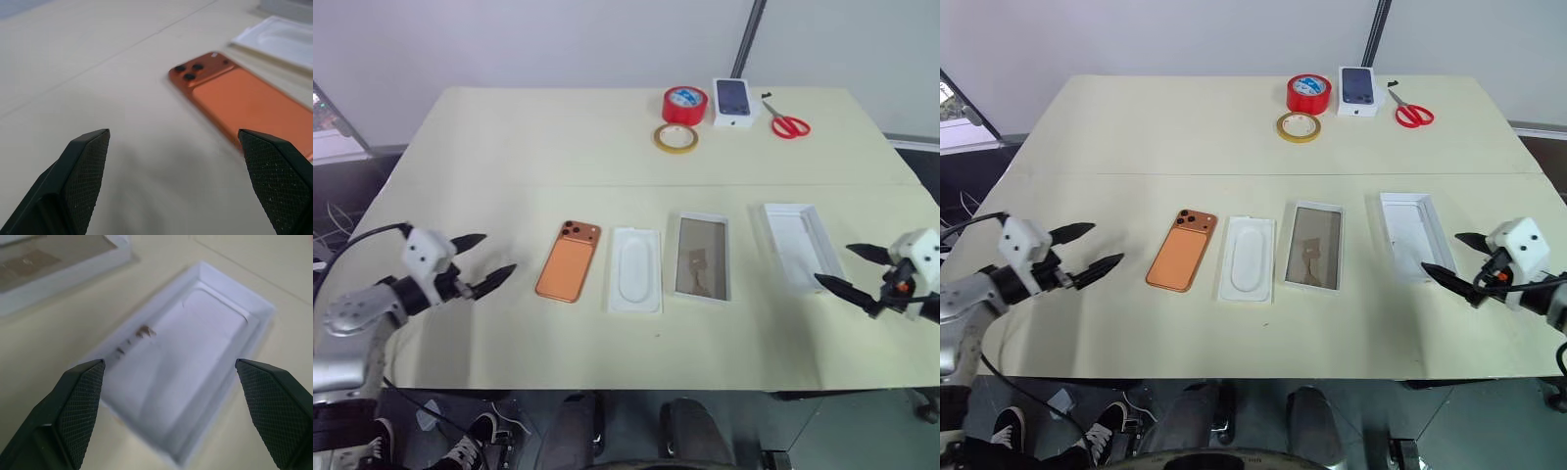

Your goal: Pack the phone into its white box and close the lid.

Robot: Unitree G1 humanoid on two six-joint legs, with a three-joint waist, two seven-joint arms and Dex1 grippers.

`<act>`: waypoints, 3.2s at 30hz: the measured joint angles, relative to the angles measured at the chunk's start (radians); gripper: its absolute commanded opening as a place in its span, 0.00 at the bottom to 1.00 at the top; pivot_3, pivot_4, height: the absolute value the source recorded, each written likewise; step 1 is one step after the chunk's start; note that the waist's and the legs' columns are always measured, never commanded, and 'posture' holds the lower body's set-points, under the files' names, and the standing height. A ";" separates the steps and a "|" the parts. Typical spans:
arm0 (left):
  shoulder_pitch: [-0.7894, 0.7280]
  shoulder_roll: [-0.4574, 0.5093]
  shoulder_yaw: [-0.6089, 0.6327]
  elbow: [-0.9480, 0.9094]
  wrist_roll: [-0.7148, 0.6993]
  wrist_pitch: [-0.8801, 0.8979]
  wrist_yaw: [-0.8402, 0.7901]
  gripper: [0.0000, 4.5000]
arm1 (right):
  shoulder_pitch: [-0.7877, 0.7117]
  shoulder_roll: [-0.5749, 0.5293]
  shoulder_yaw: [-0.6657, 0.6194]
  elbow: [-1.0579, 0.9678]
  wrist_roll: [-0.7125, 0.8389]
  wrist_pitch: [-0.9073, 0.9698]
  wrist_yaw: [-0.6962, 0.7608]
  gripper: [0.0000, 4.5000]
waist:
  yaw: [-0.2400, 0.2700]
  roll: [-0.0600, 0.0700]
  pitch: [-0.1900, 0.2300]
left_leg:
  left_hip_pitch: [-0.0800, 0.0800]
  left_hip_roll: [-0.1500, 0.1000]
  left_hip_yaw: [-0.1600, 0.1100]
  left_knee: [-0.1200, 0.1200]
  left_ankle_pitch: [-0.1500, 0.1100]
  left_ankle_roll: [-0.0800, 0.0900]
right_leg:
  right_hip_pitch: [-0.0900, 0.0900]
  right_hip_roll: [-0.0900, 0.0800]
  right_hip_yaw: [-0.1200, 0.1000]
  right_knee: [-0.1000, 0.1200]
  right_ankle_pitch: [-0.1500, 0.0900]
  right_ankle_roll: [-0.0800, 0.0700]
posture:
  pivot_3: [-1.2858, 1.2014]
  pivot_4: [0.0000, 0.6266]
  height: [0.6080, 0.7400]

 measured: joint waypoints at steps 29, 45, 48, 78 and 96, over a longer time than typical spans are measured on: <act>-0.436 -0.308 -0.106 0.066 -0.462 1.171 0.267 0.98 | -0.192 0.187 0.361 -0.220 -0.055 0.027 -0.069 0.99 | 0.004 -0.004 0.002 | 0.000 0.000 -0.001 0.006 0.002 -0.001 | 0.003 0.004 -0.002 0.004 0.001 0.003 | 0.52 0.24 0.91; -0.438 -0.390 -0.144 0.104 -0.423 1.161 0.324 0.47 | -0.173 0.202 0.362 -0.223 -0.080 0.004 -0.102 1.00 | 0.021 -0.003 0.002 | 0.000 -0.001 -0.001 0.006 0.003 -0.004 | 0.003 0.004 -0.002 0.004 0.001 0.002 | 0.52 0.24 0.91; -0.434 -0.385 -0.143 0.113 -0.422 1.161 0.328 0.10 | -0.173 0.202 0.362 -0.222 -0.084 -0.002 -0.102 1.00 | 0.024 -0.003 0.002 | 0.000 -0.001 -0.001 0.006 0.003 -0.004 | 0.004 0.004 -0.002 0.004 0.001 0.002 | 0.52 0.24 0.91; -0.472 -0.433 0.026 0.024 -0.490 1.159 0.388 0.00 | -0.161 0.155 0.540 -0.162 -0.193 -0.092 0.108 0.01 | 0.023 -0.004 0.002 | 0.001 -0.001 -0.002 0.005 0.004 -0.006 | 0.004 0.003 -0.002 0.003 0.001 0.002 | 0.52 0.24 0.91; -0.504 -0.513 0.064 0.090 -0.587 1.224 0.442 0.00 | -0.207 0.230 0.617 -0.272 -0.192 -0.067 0.096 0.54 | 0.025 -0.006 0.003 | 0.001 -0.001 -0.002 0.006 0.005 -0.007 | 0.004 0.004 -0.002 0.004 0.001 0.002 | 0.52 0.24 0.91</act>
